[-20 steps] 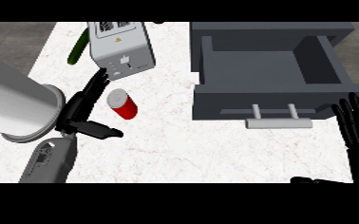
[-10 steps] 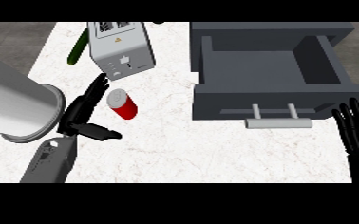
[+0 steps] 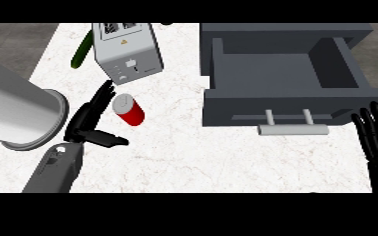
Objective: Pick up the can, place it into the drawer and close the drawer
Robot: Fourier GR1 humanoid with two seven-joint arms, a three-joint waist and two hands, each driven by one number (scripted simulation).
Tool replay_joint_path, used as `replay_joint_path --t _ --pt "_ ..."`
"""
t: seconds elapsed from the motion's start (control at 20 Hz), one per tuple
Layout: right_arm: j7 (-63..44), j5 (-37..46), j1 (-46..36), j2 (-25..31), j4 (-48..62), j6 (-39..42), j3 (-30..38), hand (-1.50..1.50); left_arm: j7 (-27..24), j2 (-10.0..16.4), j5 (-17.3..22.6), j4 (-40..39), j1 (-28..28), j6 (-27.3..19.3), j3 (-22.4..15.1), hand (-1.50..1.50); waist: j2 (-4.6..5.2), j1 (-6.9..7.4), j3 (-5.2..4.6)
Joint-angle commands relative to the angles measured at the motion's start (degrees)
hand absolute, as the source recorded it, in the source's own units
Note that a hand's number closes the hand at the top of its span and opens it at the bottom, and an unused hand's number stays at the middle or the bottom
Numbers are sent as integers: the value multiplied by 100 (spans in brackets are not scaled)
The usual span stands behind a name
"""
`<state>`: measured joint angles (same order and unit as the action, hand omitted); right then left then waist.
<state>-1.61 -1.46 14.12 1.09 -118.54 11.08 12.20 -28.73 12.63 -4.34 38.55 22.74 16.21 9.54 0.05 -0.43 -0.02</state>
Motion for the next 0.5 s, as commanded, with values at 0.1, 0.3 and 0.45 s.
replay_joint_path --t 0.1,0.3,0.45 --pt "-261 51 23 -105 -278 -166 -253 -150 -622 -52 -164 -1015 473 -207 66 -150 7 -20 -2" --pt "-6 -111 -12 119 -17 121 173 -150 -883 92 -179 -1396 603 -37 103 -150 8 -21 -1" --pt "-345 -497 -113 229 -215 169 392 -150 -670 -24 -174 -1666 951 -256 157 -150 11 -37 -2"
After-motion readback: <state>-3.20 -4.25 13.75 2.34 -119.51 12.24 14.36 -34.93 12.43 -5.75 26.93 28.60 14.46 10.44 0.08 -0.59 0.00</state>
